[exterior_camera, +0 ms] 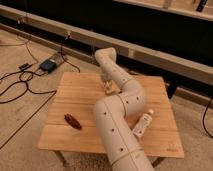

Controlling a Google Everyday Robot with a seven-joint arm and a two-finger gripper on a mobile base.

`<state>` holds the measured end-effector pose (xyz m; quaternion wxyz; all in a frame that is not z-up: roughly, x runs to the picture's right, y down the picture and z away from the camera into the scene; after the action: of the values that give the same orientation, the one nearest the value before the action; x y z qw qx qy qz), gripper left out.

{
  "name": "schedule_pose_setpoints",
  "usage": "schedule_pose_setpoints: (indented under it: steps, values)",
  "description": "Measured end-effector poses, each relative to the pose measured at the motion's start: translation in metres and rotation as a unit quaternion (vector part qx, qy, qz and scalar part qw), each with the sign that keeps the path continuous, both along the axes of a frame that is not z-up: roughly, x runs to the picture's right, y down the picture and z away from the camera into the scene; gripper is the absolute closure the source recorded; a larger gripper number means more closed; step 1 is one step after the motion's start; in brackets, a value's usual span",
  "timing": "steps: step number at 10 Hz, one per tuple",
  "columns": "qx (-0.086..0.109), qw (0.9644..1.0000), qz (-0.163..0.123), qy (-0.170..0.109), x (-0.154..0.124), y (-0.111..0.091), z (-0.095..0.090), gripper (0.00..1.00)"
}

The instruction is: Wipe the white sponge on the table

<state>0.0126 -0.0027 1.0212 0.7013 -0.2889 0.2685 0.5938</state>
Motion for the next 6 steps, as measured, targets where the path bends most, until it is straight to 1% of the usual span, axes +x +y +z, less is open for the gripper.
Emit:
schedule_pose_setpoints:
  steps: [3, 4, 5, 6]
  values:
    - [0.015, 0.9994, -0.015, -0.028, -0.032, -0.011, 0.0, 1.0]
    - [0.018, 0.999, -0.02, -0.035, -0.039, -0.013, -0.001, 1.0]
    - [0.021, 0.9982, -0.03, -0.049, -0.055, -0.015, -0.002, 1.0]
    - [0.021, 0.9976, -0.035, -0.055, -0.063, -0.015, -0.002, 1.0]
